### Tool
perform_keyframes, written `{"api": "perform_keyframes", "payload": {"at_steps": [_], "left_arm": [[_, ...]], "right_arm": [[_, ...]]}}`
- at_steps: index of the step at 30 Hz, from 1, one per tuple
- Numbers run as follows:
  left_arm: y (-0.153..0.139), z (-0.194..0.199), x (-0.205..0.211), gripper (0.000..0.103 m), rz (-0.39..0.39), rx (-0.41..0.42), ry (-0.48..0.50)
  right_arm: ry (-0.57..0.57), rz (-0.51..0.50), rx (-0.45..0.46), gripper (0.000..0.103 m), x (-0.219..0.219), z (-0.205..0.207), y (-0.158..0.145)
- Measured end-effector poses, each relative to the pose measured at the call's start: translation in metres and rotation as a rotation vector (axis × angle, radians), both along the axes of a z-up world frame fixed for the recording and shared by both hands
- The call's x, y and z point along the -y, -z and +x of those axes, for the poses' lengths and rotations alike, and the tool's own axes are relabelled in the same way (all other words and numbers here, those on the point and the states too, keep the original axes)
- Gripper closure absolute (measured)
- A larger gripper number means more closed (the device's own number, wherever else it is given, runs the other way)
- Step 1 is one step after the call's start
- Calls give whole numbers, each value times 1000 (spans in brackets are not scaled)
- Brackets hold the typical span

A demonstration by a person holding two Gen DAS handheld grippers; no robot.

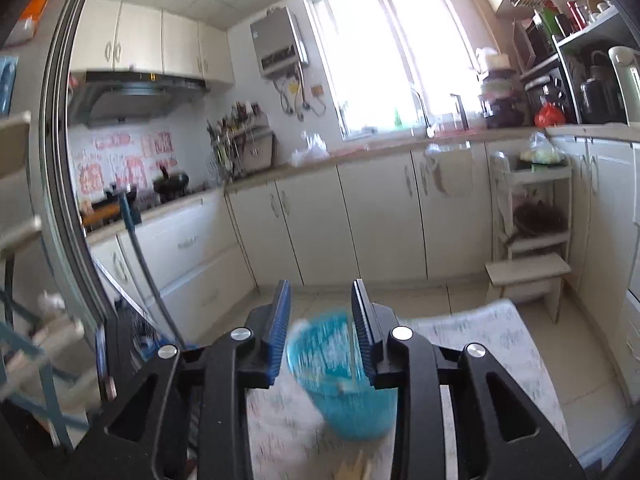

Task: Organize utensils
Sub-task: 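Return both grippers to the chopsticks, left gripper approaching the next one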

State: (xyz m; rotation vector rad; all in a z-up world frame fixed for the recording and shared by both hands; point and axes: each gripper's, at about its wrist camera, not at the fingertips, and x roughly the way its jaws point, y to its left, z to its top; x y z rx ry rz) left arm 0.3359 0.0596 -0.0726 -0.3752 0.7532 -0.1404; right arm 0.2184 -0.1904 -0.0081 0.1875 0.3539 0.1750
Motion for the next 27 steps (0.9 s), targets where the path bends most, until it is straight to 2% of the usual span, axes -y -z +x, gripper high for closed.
{"api": "perform_keyframes", "payload": {"at_steps": [1,4,7,12,17,21,27], "left_arm": [[0,-1,1,31,4,-1,2],[1,-4,4,31,17,-4,15],[3,-9,12,29,50,-8,40],[14,-14,26,27,117,-37,87],[35,-18,40,27,162,-104,134],[51,-23,59,27,222,-140,195],[87,-31,94,27,329,-236,315]], "right_arm": [[-10,-31,-72,72,-5,-1,23],[-41,-65,-274,87,-14,4,83],[-36,-85,-403,89,-16,17,125],[-8,-102,-490,89,-17,36,153],[-20,-140,-525,89,-20,40,174],[-18,-159,-527,94,-15,38,178],[10,-143,-518,94,14,24,179]]}}
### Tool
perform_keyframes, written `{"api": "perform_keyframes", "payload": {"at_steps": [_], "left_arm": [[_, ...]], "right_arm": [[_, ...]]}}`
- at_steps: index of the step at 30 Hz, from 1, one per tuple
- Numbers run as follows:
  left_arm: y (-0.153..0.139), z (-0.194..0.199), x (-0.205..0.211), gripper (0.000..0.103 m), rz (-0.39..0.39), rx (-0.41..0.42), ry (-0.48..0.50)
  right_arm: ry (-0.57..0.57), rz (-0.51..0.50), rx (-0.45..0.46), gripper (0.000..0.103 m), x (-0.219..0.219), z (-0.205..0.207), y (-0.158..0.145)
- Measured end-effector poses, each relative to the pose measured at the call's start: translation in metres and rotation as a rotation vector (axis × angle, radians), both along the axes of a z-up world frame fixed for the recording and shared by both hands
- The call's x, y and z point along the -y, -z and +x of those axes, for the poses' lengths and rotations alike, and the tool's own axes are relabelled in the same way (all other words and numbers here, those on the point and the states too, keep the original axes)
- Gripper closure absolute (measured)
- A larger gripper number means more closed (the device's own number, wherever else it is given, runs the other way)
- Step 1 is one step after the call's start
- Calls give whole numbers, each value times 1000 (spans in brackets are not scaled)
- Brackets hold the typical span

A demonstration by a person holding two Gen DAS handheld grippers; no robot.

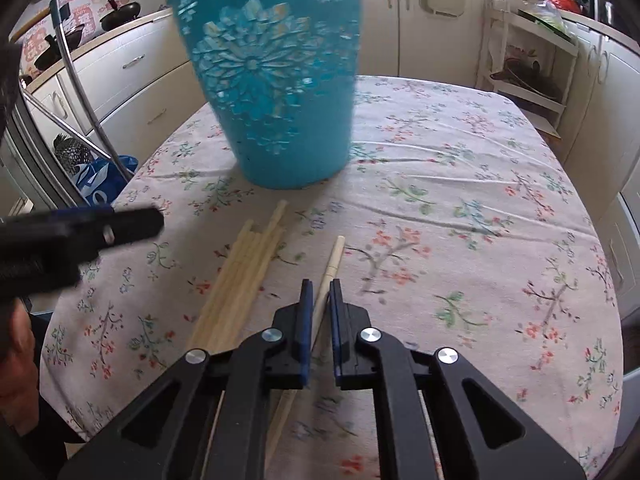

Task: Organize utensils
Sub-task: 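Return both grippers to the chopsticks, left gripper approaching the next one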

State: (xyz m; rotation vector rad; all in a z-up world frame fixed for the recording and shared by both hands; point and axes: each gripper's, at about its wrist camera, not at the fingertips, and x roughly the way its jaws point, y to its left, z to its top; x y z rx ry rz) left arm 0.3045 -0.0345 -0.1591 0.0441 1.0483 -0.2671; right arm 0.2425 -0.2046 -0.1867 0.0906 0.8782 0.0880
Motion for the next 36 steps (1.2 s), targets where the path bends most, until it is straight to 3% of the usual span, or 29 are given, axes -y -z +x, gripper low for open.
{"api": "perform_keyframes", "payload": {"at_steps": [7,21,27,30,32,36], "left_arm": [[20,-11,25,27,59,-37,61],[20,-9,30,27,97,-20,60],[23,-10,40,27,124,-9,95],[21,-10,43,37,120,7,106],[20,-9,46,51,113,14,110],[18,-8,46,63,78,14,118]], "right_arm": [[20,46,28,98,16,-8,0],[17,65,27,97,19,-7,-1],[6,57,33,93,16,-8,-2],[5,67,29,92,17,-7,-2],[-2,78,25,87,17,-7,-3],[-9,68,15,81,13,-4,-5]]}}
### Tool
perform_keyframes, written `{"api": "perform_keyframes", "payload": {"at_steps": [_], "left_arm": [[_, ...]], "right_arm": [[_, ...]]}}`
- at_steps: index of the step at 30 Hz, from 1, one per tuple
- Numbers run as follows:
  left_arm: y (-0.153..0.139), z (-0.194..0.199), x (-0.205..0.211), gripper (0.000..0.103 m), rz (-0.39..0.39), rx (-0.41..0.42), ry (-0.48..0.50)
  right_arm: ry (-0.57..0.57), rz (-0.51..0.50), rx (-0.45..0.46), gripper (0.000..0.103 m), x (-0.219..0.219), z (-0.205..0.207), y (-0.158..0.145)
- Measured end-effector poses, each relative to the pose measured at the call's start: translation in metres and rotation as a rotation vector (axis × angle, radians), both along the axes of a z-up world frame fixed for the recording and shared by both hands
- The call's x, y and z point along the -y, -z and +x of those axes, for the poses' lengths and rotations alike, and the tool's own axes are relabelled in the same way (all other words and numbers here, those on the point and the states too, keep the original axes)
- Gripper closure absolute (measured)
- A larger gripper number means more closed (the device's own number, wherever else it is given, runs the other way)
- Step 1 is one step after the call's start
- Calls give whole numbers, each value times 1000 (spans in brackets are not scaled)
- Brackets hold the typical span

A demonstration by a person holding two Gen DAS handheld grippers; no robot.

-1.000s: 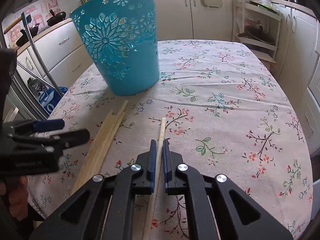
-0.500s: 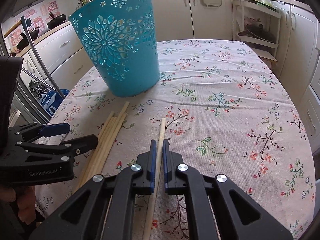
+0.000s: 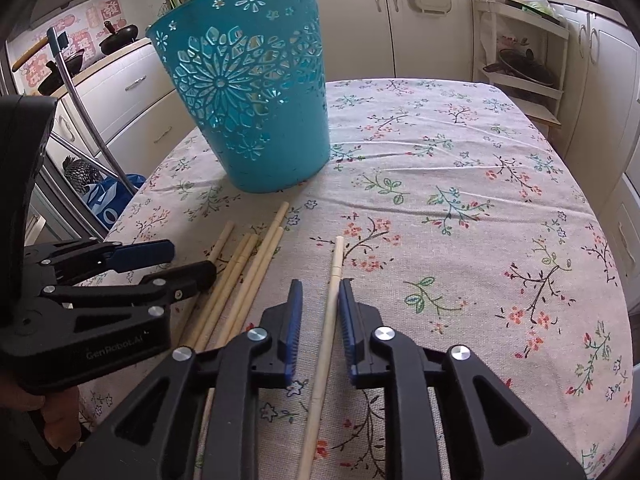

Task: Organize utensils
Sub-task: 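Return both grippers to the chopsticks, left gripper approaching the next one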

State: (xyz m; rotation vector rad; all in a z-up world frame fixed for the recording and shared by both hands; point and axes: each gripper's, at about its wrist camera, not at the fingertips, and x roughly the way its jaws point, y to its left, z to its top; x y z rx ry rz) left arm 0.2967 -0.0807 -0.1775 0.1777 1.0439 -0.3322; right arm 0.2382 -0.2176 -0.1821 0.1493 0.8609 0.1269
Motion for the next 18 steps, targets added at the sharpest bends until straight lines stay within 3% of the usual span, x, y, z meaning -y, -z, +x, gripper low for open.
{"api": "perform_keyframes", "payload": {"at_steps": [3,7,10,18], "left_arm": [[0,1,4,71,-8,0,15],[1,1,10,95,-48,-28,52],[1,2,10,96,-97,-63,62],[2,0,15,96,-70,-52,64]], "right_arm": [[8,-8,-8,81,1,3,0],[8,-85,-14,89,-4,6,-1],[10,-73,-20,96,1,7,0],[4,-60,-25,96,4,9,0]]}}
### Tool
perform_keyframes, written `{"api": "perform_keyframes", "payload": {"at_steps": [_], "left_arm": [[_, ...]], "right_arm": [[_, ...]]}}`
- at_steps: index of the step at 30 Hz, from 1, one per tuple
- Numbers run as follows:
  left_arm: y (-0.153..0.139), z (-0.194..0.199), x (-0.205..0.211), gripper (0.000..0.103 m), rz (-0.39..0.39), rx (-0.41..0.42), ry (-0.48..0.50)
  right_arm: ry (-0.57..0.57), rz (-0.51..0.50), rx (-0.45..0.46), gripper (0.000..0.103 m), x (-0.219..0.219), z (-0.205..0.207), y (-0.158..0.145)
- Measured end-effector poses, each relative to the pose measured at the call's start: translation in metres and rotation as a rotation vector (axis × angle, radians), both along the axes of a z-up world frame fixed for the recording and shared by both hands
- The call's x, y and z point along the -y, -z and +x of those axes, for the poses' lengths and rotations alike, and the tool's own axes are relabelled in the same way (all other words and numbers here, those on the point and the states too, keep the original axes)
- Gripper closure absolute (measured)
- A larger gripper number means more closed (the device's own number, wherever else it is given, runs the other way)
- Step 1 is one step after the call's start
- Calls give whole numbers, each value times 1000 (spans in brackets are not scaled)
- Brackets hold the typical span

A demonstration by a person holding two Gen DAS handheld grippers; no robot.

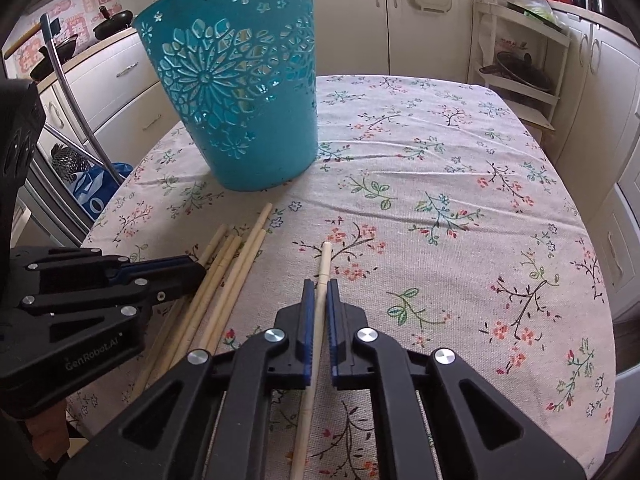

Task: Organize utensils
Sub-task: 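Return both grippers to the chopsticks, left gripper approaching the next one, then close the left gripper on a chopstick while the right gripper closes on another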

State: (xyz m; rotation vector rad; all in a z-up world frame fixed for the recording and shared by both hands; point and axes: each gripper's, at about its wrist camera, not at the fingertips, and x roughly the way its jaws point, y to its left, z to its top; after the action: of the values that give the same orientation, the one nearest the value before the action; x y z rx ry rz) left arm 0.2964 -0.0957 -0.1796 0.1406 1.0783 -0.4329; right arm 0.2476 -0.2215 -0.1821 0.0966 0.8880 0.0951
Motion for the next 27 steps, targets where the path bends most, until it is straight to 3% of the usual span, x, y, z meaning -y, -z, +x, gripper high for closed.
{"api": "perform_keyframes", "payload": {"at_steps": [17,27], "left_arm": [[0,-4,3,96,33,29,20],[-1,-6,0,97,28,31,15]], "right_arm": [[-6,-28,-24,96,0,1,-2],[19,-27,5,96,6,-5,-4]]}}
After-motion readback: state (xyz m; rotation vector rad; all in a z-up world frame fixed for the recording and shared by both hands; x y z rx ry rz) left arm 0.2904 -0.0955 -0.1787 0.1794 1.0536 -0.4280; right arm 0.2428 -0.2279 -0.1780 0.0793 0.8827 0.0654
